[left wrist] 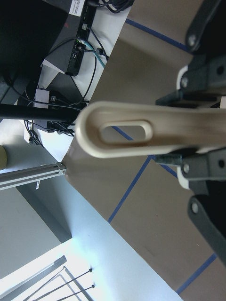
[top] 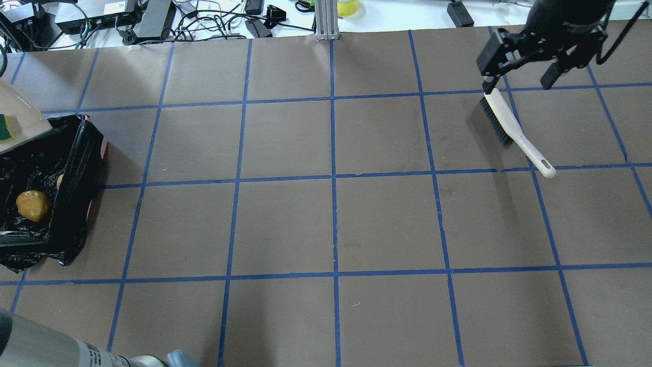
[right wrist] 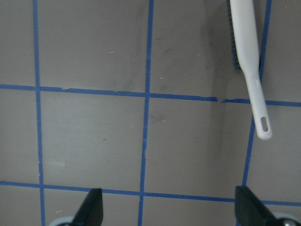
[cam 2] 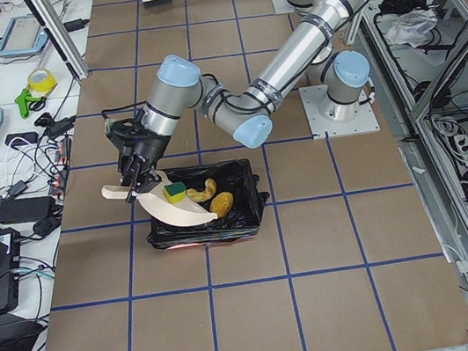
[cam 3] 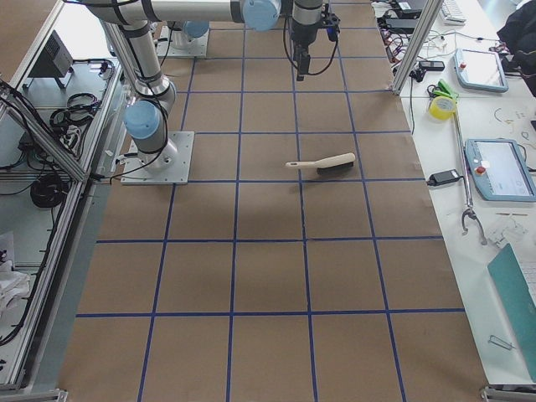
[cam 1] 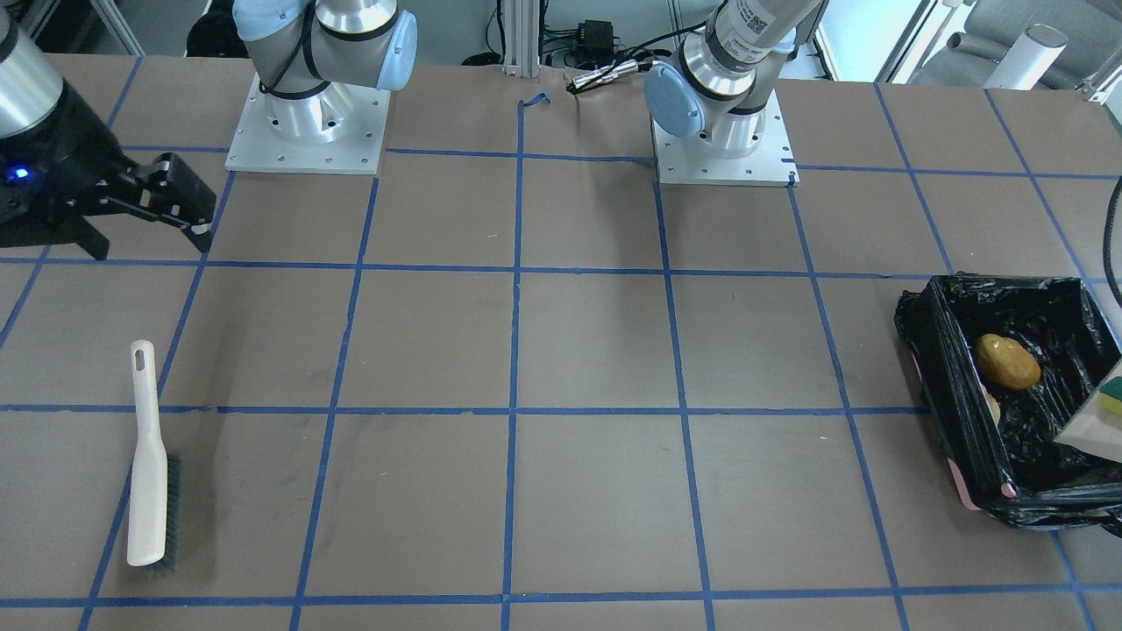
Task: Sweep and dump trash into bin
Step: 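Lower the brush onto the table and release it with the right gripper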
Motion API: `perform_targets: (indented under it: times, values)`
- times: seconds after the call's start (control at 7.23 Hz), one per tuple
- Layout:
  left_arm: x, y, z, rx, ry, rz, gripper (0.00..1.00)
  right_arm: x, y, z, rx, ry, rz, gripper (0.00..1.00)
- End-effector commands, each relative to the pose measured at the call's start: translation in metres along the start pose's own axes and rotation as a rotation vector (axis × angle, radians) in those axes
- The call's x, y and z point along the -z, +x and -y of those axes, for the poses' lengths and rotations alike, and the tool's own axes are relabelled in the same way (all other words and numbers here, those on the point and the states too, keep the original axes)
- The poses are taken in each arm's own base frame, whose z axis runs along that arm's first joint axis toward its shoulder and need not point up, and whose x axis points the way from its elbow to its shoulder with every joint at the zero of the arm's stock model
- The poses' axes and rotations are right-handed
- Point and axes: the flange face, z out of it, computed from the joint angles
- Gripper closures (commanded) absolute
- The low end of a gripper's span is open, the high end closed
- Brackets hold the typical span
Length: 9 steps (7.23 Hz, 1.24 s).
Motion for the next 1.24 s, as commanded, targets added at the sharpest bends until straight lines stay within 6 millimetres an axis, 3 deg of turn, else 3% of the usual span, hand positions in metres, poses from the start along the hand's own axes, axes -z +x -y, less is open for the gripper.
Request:
perform_targets:
  times: [0.0,0.14,0.28,0.55,0.69,0.83,1.11]
  values:
    - [0.023,0.023,0.007,-0.108,0.07,0.043,1.0,0.002,-0.052,-0.025,0.006,-0.027,-0.018,0.0]
    - [0.035,0.021,0.014,-0.172,0.156,0.063,1.0,-0.001,-0.052,-0.026,0.01,-0.021,-0.018,0.01]
    - [0.041,0.02,0.014,-0.24,0.265,0.096,1.0,0.008,-0.053,-0.033,0.012,0.026,-0.015,0.07]
    - [0.06,0.021,-0.005,-0.285,0.4,0.144,1.0,0.005,-0.052,-0.019,0.024,0.181,-0.026,0.01]
    - [0.061,0.022,-0.011,-0.292,0.428,0.153,1.0,0.003,-0.05,-0.019,0.027,0.175,-0.029,0.0]
    - [0.062,0.022,-0.008,-0.292,0.419,0.148,1.0,0.004,-0.046,-0.019,0.025,0.17,-0.07,0.0]
    - [0.071,0.048,0.0,-0.174,0.211,0.077,1.0,0.002,-0.045,-0.02,0.024,0.164,-0.079,0.0]
